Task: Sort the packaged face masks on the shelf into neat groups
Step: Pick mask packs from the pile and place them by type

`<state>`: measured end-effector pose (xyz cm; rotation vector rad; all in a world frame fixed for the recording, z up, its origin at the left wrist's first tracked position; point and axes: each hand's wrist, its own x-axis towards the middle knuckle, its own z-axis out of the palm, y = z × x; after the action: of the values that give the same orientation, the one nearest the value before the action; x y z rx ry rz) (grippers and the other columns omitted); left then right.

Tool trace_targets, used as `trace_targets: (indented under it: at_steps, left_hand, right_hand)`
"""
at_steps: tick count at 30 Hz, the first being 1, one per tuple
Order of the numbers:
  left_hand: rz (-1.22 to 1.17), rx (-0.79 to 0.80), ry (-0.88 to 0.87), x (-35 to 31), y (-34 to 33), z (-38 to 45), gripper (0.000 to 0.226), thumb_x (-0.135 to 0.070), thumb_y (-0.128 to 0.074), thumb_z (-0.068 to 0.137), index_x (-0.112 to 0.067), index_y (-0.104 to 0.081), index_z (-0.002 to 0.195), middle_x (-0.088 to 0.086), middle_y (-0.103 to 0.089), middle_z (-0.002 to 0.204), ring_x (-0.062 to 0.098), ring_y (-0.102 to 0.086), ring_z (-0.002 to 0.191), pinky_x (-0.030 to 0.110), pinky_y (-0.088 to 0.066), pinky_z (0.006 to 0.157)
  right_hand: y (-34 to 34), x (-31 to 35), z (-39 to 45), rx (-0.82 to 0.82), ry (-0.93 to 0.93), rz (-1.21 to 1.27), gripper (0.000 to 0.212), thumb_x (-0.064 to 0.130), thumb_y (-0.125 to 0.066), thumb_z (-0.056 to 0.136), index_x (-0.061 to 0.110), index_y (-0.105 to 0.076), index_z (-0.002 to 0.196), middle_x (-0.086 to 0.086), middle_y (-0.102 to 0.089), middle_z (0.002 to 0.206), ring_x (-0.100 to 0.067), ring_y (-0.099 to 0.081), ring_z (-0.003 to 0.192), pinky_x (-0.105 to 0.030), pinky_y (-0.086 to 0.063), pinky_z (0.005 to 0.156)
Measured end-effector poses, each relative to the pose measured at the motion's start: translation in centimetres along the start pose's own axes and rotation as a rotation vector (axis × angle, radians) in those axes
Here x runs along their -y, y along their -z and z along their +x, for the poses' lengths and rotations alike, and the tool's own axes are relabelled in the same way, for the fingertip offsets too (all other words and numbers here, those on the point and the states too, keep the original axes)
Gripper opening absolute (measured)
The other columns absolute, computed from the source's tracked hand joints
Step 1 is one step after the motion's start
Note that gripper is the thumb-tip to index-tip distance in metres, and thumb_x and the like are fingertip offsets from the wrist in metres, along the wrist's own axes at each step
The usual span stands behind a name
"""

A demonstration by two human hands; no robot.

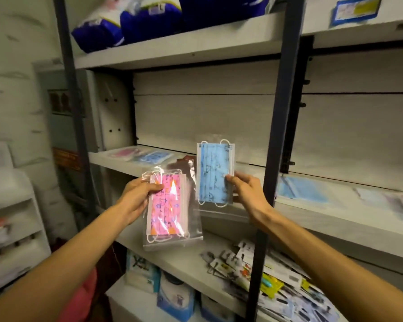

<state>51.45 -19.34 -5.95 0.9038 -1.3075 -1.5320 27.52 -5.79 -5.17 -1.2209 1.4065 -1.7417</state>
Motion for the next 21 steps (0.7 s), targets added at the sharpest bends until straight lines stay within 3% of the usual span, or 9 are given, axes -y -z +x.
trace_targets:
  at_steps: [4, 7, 10, 14, 17, 19, 21]
  left_hand:
    - [0.015, -0.046, 0.005, -0.7, 2.5, 3.5, 0.024, 0.006, -0.064, 0.092, -0.003, -0.066, 0.114, 0.020, -0.076, 0.107, 0.033, -0.074, 0.100, 0.049, -0.058, 0.092]
    - [0.045, -0.090, -0.011, -1.8, 3.8, 6.8, 0.022, 0.005, -0.065, 0.091, -0.007, -0.066, 0.110, 0.018, -0.077, 0.103, 0.032, -0.075, 0.097, 0.049, -0.059, 0.090]
    - [0.089, -0.130, -0.030, -3.6, 4.9, 10.9, 0.022, 0.004, -0.065, 0.090, -0.006, -0.066, 0.110, 0.017, -0.078, 0.099, 0.030, -0.077, 0.089, 0.044, -0.061, 0.080]
    - [0.062, -0.184, -0.029, -5.0, 6.6, 15.9, 0.027, 0.004, -0.062, 0.088, -0.001, -0.063, 0.114, 0.022, -0.075, 0.105, 0.035, -0.074, 0.096, 0.055, -0.056, 0.095]
    - [0.010, -0.196, -0.002, -5.5, 7.9, 19.0, 0.037, 0.003, -0.058, 0.085, 0.000, -0.060, 0.122, 0.022, -0.071, 0.116, 0.037, -0.070, 0.106, 0.055, -0.053, 0.099]
    - [-0.073, -0.187, 0.034, -5.7, 8.3, 21.0, 0.031, 0.004, -0.054, 0.081, -0.004, -0.060, 0.111, 0.020, -0.069, 0.114, 0.035, -0.068, 0.105, 0.049, -0.055, 0.096]
    - [-0.137, -0.132, 0.084, -5.9, 7.9, 23.0, 0.017, 0.004, -0.049, 0.083, -0.006, -0.058, 0.093, 0.015, -0.068, 0.096, 0.031, -0.068, 0.089, 0.041, -0.056, 0.079]
  right_hand:
    - [-3.0, -1.2, 4.6, -0.019, 0.007, -0.015, 0.024, 0.008, -0.055, 0.101, 0.005, -0.058, 0.124, -0.009, -0.073, 0.110, -0.021, -0.075, 0.091, -0.033, -0.063, 0.067]
    - [-5.0, -2.0, 8.4, -0.083, -0.001, -0.005, 0.017, 0.004, -0.057, 0.097, 0.012, -0.058, 0.111, -0.010, -0.073, 0.103, -0.020, -0.076, 0.084, -0.034, -0.063, 0.064]
    - [-6.4, -2.4, 12.6, -0.140, -0.028, 0.005, 0.019, 0.005, -0.058, 0.095, 0.010, -0.057, 0.113, -0.010, -0.073, 0.104, -0.021, -0.076, 0.083, -0.034, -0.062, 0.063]
    - [-7.6, -2.6, 18.4, -0.204, -0.059, -0.008, 0.010, 0.006, -0.055, 0.094, 0.012, -0.060, 0.099, -0.014, -0.074, 0.100, -0.026, -0.075, 0.083, -0.043, -0.064, 0.069]
    - [-8.4, -3.1, 21.7, -0.270, -0.088, 0.001, 0.019, 0.007, -0.055, 0.094, 0.003, -0.061, 0.112, -0.017, -0.073, 0.102, -0.030, -0.074, 0.084, -0.038, -0.061, 0.062]
    - [-8.4, -3.7, 23.1, -0.305, -0.102, -0.012, 0.019, 0.008, -0.055, 0.093, 0.002, -0.061, 0.111, -0.018, -0.073, 0.099, -0.029, -0.073, 0.080, -0.035, -0.058, 0.056]
    - [-7.8, -4.1, 24.2, -0.348, -0.106, -0.042, 0.021, 0.006, -0.056, 0.090, 0.002, -0.063, 0.110, -0.018, -0.073, 0.098, -0.029, -0.072, 0.078, -0.038, -0.060, 0.059]
